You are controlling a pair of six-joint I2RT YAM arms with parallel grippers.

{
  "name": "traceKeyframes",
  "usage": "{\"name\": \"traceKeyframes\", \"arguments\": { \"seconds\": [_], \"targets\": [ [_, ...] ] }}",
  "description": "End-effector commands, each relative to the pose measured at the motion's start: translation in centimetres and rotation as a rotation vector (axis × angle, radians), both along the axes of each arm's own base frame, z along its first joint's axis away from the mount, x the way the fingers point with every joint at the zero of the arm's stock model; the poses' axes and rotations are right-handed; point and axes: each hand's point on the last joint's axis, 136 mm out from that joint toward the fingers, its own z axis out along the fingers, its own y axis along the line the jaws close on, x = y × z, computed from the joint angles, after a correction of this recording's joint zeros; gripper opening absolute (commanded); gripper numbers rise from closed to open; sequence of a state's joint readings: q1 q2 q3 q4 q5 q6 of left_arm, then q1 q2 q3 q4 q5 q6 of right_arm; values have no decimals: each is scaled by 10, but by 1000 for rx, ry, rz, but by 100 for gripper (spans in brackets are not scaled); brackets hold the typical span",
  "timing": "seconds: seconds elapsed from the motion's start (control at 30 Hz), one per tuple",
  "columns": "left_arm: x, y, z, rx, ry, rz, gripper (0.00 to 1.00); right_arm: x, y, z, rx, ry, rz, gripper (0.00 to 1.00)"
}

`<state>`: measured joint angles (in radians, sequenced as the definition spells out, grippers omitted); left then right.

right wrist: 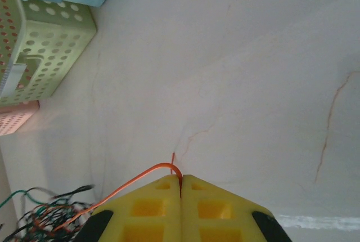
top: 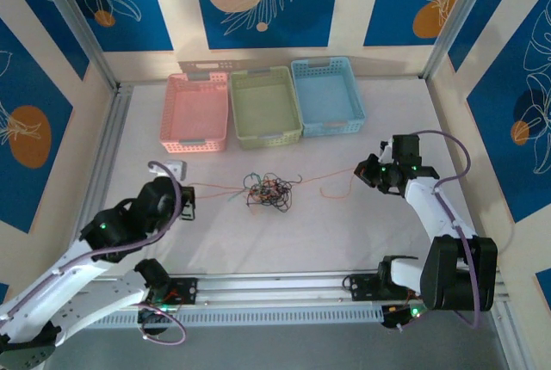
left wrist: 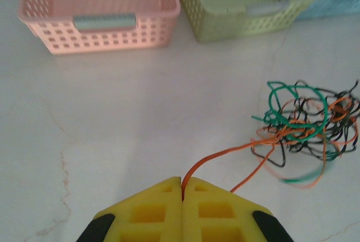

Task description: Untangle the cables

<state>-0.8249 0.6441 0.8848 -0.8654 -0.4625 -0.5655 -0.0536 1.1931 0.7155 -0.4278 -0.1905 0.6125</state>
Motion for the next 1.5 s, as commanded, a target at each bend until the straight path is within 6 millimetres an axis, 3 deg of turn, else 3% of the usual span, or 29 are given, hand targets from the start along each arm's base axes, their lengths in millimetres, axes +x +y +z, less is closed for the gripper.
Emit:
{"name": "traceKeyframes", "arguments": {
  "seconds": [0.0, 0.2, 0.53, 0.97, 1.07, 1.17, 1.37, 1.4, 1.43, 1.47],
  "targets": [
    [-4, 22, 29, 32, -70, 45, 0, -4, -10, -11, -28, 33, -40, 0],
    [-7, 29, 56, 11, -126, 44, 0, -7, -30, -19, -97, 66, -107, 0],
    [-20, 69, 108, 40, -245, 122, 0, -11, -64, -29, -121, 96, -248, 0],
    [-29, 91, 124, 46, -298, 170, 0, -13, -73, -35, -120, 116, -285, 0],
    [-24, 79, 116, 59, -274, 134, 0, -12, -69, -36, -107, 116, -271, 0],
    [-16, 50, 96, 55, -202, 53, 0, -10, -58, -35, -92, 104, -223, 0],
    [3, -10, 30, 22, -31, -73, 0, -7, -31, -26, -126, 77, -100, 0],
    [4, -18, 18, 17, -1, -88, 0, -8, -27, -25, -136, 75, -81, 3],
    [6, -25, 5, 14, 26, -98, 0, -8, -24, -22, -148, 69, -63, 17],
    [7, -29, -4, 10, 41, -99, 0, -9, -23, -20, -165, 67, -56, 39]
  ]
}}
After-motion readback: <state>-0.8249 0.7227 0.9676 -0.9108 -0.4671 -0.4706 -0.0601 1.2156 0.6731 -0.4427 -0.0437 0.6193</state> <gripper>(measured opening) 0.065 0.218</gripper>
